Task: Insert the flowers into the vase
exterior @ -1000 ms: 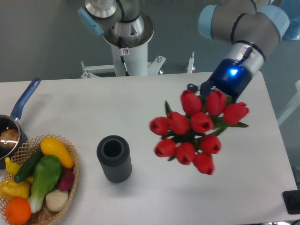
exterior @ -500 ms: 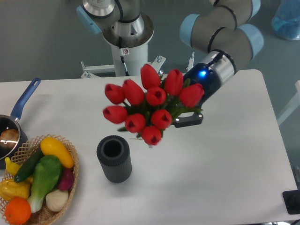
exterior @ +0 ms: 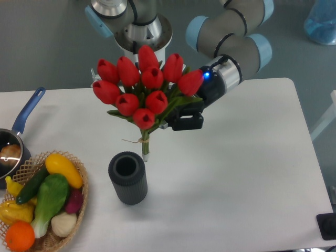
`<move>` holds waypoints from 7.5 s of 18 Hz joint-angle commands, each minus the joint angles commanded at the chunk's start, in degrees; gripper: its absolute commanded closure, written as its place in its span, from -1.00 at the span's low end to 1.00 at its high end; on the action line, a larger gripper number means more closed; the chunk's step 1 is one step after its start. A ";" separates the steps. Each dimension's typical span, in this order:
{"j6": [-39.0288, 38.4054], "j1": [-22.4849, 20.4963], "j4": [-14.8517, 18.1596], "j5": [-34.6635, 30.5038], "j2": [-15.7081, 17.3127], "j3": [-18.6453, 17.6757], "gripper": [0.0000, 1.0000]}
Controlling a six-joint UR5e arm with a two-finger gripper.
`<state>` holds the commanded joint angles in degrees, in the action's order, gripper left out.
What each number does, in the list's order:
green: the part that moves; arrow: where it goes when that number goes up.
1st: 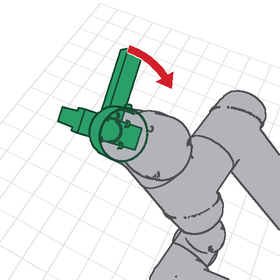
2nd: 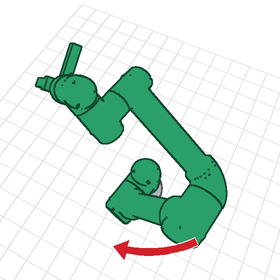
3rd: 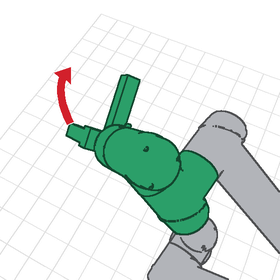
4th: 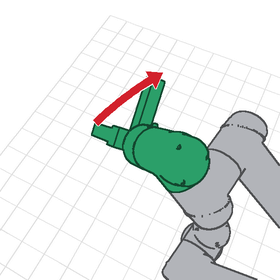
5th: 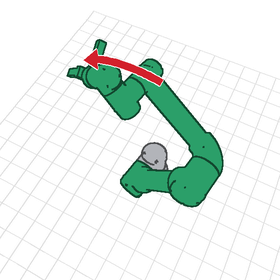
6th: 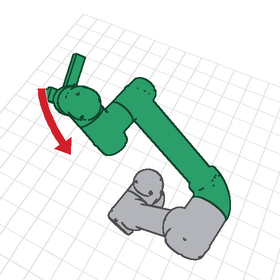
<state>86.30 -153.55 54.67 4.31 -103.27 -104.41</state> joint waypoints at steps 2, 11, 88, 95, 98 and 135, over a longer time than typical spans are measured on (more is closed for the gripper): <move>1.14 1.31 0.00 1.22 0.00 -0.36 0.58; 5.62 1.41 0.00 2.37 -0.09 -4.31 0.58; 17.14 2.46 0.26 0.97 -9.40 -7.65 0.12; 18.81 2.46 0.26 0.97 -9.84 -7.56 -0.13; 18.90 2.46 0.26 0.97 -10.02 -7.65 -0.21; 11.17 -22.31 1.14 -72.31 2.64 6.58 -1.00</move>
<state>97.47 -175.86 55.81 -68.01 -100.64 -97.83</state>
